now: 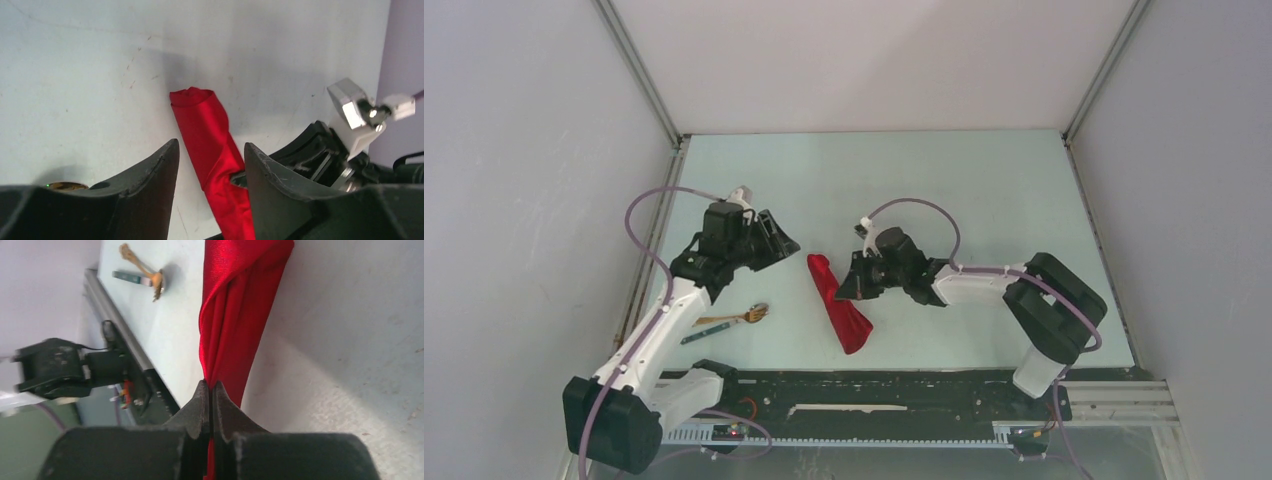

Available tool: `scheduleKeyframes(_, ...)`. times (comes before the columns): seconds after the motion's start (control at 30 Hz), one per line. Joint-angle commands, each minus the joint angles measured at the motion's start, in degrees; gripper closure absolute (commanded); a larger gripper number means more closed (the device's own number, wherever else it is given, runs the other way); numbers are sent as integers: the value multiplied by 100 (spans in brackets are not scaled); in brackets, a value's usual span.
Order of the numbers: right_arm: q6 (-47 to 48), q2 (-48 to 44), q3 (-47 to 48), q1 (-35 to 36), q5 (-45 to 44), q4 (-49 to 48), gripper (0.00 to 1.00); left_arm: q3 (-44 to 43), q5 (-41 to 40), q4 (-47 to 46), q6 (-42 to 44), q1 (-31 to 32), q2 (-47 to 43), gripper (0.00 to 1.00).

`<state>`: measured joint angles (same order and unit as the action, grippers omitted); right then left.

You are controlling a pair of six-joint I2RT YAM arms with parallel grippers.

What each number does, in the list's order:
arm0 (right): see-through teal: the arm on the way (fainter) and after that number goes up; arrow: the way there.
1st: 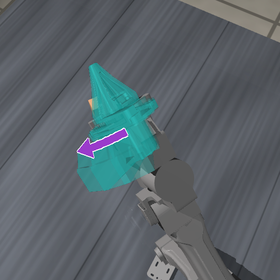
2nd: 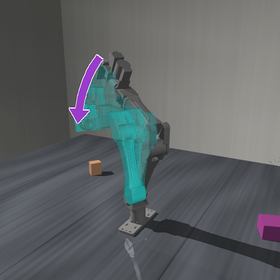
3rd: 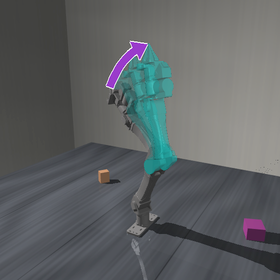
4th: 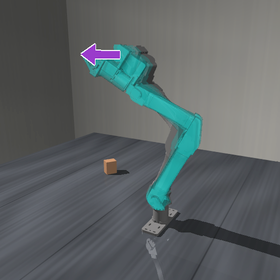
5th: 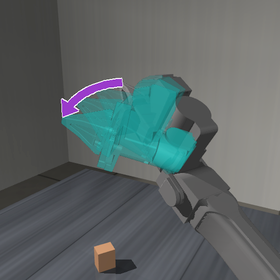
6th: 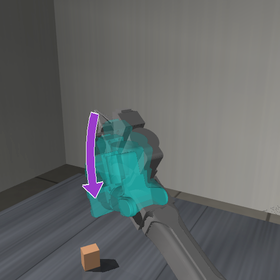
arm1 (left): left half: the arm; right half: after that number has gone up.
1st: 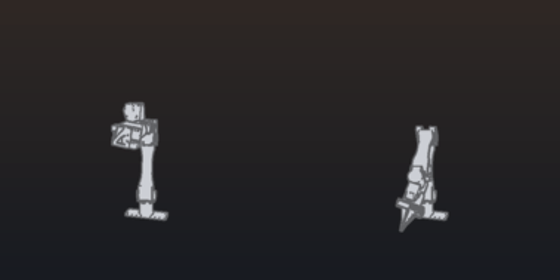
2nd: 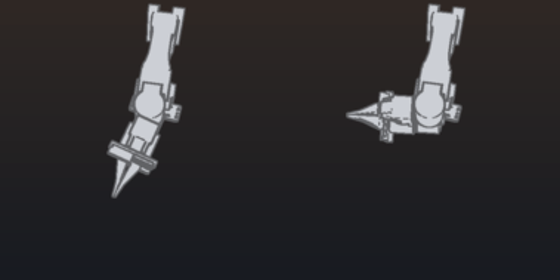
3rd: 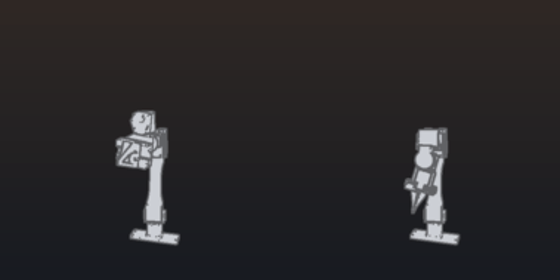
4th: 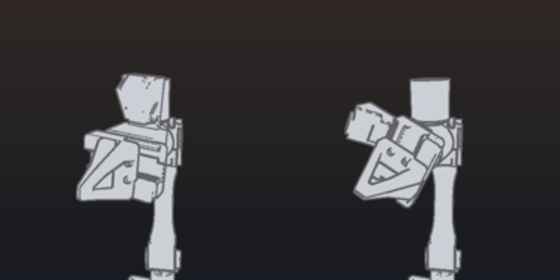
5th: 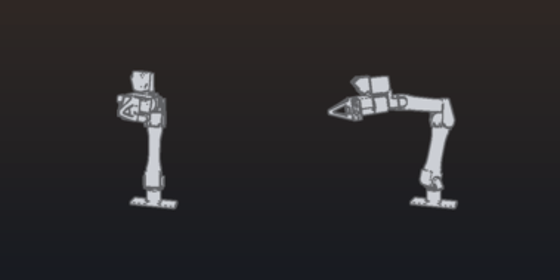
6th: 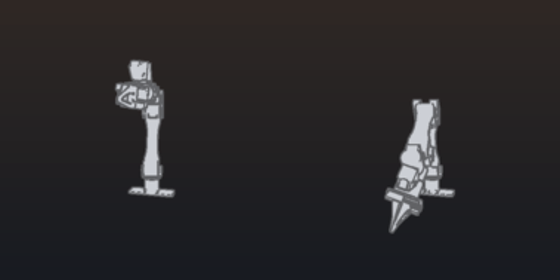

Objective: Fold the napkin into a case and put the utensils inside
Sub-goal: Turn over the smaller rectangle-folded napkin at the center of the board.

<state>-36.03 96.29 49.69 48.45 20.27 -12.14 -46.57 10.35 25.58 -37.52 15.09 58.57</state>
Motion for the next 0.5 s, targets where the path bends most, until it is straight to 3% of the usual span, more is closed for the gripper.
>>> scheduleKeyframes(0.0, -1366, 190, -600, -452, 1350, -2145, 100, 130, 213, 11, -52, 2, -199, 44)
scheduleKeyframes(0.07, -1802, 445, -944, -642, 1569, -3071, 100, 237, 327, -96, -108, 23, -162, 44)
scheduleKeyframes(0.23, -2071, 918, -1564, -1106, 1813, -4172, 100, 353, 449, -381, -221, 275, 93, 44)
scheduleKeyframes(0.47, -1973, 1395, -1911, -1693, 2244, -4633, 100, 271, 747, -1190, -439, 914, 870, 44)
